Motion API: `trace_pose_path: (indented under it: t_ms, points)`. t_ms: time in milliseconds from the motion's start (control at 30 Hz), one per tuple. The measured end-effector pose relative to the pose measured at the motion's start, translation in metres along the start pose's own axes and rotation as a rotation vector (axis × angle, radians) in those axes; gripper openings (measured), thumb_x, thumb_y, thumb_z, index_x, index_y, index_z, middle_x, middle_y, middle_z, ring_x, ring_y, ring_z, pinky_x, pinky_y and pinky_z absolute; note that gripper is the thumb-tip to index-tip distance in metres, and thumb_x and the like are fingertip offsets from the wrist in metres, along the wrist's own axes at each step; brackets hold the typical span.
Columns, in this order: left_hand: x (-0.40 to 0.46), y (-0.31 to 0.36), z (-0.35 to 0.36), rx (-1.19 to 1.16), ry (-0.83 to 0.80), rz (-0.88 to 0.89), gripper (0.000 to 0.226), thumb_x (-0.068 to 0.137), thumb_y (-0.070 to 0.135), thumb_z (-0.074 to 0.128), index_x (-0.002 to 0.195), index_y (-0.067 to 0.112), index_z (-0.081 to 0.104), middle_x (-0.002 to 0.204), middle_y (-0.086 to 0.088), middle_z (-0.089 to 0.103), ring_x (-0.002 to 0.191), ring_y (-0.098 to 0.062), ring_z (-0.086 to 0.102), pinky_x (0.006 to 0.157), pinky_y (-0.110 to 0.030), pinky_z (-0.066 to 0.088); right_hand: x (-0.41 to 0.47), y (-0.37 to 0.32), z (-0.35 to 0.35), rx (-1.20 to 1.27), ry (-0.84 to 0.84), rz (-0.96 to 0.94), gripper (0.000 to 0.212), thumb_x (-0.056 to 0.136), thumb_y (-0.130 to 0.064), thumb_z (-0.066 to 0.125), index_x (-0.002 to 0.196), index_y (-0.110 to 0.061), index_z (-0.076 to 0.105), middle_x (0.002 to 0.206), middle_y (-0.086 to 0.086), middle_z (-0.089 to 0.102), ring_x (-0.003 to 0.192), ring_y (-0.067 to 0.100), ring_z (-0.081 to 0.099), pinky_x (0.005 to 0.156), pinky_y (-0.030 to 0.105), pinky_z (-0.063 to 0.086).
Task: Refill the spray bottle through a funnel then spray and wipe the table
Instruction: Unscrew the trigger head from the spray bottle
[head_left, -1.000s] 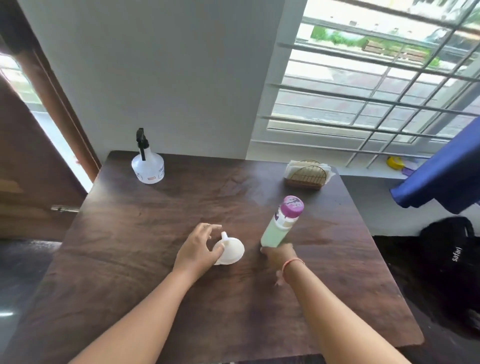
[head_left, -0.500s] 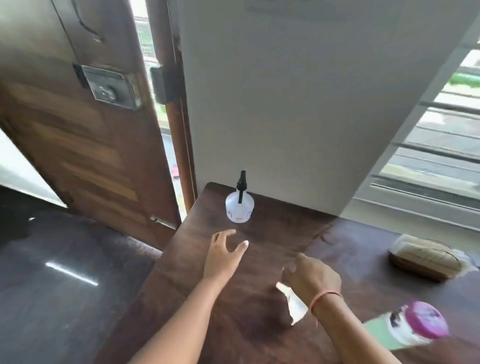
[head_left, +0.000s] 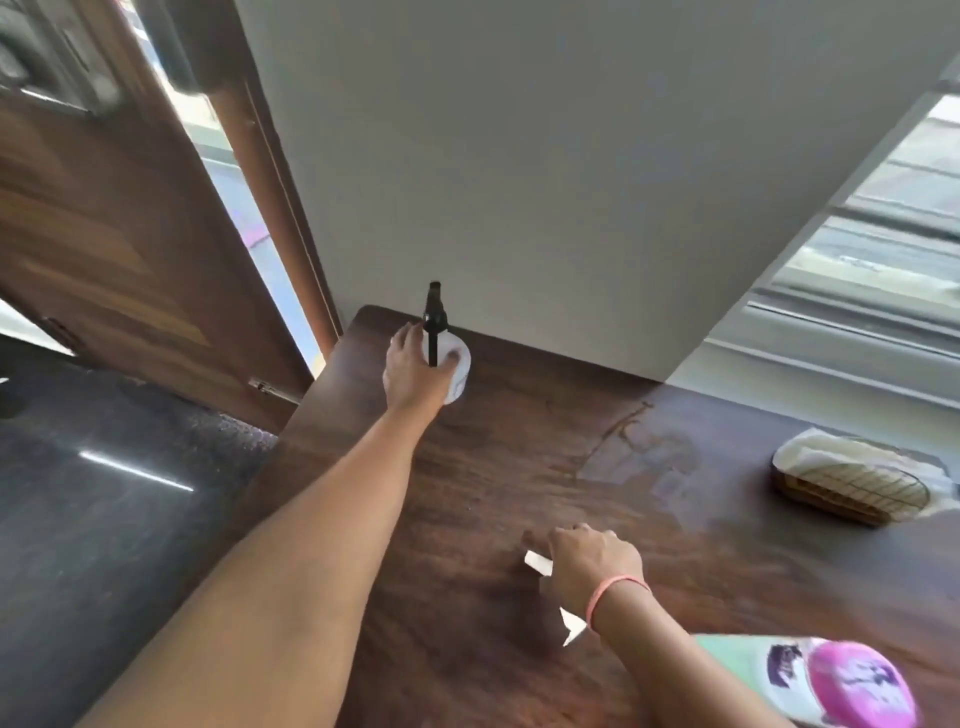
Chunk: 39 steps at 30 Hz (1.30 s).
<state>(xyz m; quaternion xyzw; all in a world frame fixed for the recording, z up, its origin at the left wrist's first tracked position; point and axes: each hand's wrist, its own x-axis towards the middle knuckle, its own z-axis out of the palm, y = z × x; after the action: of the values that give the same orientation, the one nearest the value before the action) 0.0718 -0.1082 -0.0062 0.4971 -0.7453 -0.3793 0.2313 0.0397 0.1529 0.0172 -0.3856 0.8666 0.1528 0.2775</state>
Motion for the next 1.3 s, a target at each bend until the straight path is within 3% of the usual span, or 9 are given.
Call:
trace_pose_path:
  t_ms: [267, 367, 500, 600, 700, 800, 967, 1200, 1300]
  points:
    - [-0.029, -0.012, 0.008, -0.098, -0.105, 0.048, 0.048, 0.094, 0.037, 0.057, 0.134, 0.013, 0.049, 0.134, -0.013, 0.054, 0.125, -0.035, 0.047, 0.106, -0.049, 0.038, -0.007, 0.035, 0.020, -0.036, -0.080, 0.098, 0.037, 0.084, -0.034, 0.054, 0.118, -0.023, 0.062, 0.120, 0.002, 0.063, 0.109, 0.027, 0.062, 0.085, 0.041, 0.054]
    - [-0.080, -0.022, -0.007, -0.094, -0.131, 0.104, 0.044, 0.093, 0.031, 0.061, 0.131, 0.011, 0.052, 0.132, -0.014, 0.055, 0.124, -0.035, 0.047, 0.106, -0.049, 0.038, -0.017, 0.032, 0.022, 0.004, -0.037, 0.113, 0.042, 0.081, -0.046, 0.057, 0.116, -0.023, 0.060, 0.120, 0.002, 0.064, 0.110, 0.027, 0.061, 0.087, 0.042, 0.053]
    - [-0.161, -0.038, -0.031, -0.128, -0.117, 0.120, 0.049, 0.087, 0.039, 0.061, 0.126, 0.009, 0.058, 0.127, -0.012, 0.057, 0.122, -0.030, 0.047, 0.105, -0.040, 0.037, -0.037, 0.014, 0.009, -0.025, 0.217, 0.090, 0.049, 0.084, -0.059, 0.053, 0.120, -0.025, 0.055, 0.123, 0.001, 0.059, 0.117, 0.028, 0.055, 0.093, 0.040, 0.043]
    - [-0.204, -0.050, -0.044, -0.146, -0.139, 0.174, 0.050, 0.085, 0.041, 0.055, 0.124, 0.009, 0.060, 0.120, 0.001, 0.055, 0.118, -0.016, 0.042, 0.105, -0.035, 0.033, -0.061, -0.018, -0.005, 0.240, 0.489, -0.048, 0.034, 0.092, -0.053, 0.044, 0.102, -0.023, 0.056, 0.110, 0.002, 0.063, 0.104, 0.029, 0.061, 0.082, 0.038, 0.043]
    - [-0.233, -0.067, -0.043, -0.125, -0.170, 0.198, 0.054, 0.087, 0.052, 0.049, 0.128, 0.017, 0.056, 0.125, 0.003, 0.057, 0.120, -0.018, 0.047, 0.105, -0.040, 0.037, -0.094, -0.057, -0.013, 0.496, 0.568, -0.123, 0.047, 0.092, -0.066, 0.028, 0.096, -0.026, 0.052, 0.090, -0.001, 0.067, 0.088, 0.026, 0.064, 0.068, 0.035, 0.044]
    - [-0.257, -0.080, -0.043, -0.147, -0.261, 0.079, 0.060, 0.083, 0.045, 0.058, 0.138, 0.028, 0.043, 0.131, 0.015, 0.041, 0.129, -0.019, 0.040, 0.100, -0.045, 0.046, -0.121, -0.091, -0.014, 0.575, 0.559, -0.142, 0.061, 0.085, -0.078, 0.024, 0.107, -0.027, 0.051, 0.082, -0.002, 0.068, 0.084, 0.023, 0.065, 0.067, 0.033, 0.043]
    - [-0.266, -0.074, -0.044, -0.114, -0.200, 0.041, 0.062, 0.082, 0.028, 0.070, 0.138, 0.019, 0.046, 0.138, -0.001, 0.047, 0.134, -0.019, 0.036, 0.108, -0.042, 0.038, -0.135, -0.099, -0.023, 0.655, 0.403, -0.079, 0.046, 0.083, -0.069, 0.044, 0.073, -0.026, 0.054, 0.075, -0.006, 0.062, 0.080, 0.020, 0.062, 0.066, 0.031, 0.043]
    - [-0.270, -0.049, -0.051, -0.256, -0.092, -0.063, 0.036, 0.070, 0.012, 0.074, 0.103, 0.019, 0.064, 0.099, 0.007, 0.061, 0.105, -0.029, 0.060, 0.091, -0.047, 0.049, -0.140, -0.099, -0.044, 0.620, 0.213, -0.117, 0.028, 0.078, -0.048, 0.056, 0.063, -0.024, 0.054, 0.077, -0.003, 0.065, 0.079, 0.021, 0.064, 0.066, 0.029, 0.048]
    - [-0.270, -0.044, -0.052, -0.194, -0.080, -0.011, 0.028, 0.072, 0.006, 0.076, 0.099, 0.007, 0.066, 0.088, 0.001, 0.058, 0.102, -0.034, 0.060, 0.088, -0.046, 0.050, -0.138, -0.095, -0.050, 0.559, 0.179, -0.134, 0.031, 0.076, -0.046, 0.059, 0.062, -0.018, 0.056, 0.068, -0.002, 0.061, 0.071, 0.021, 0.061, 0.059, 0.027, 0.045]
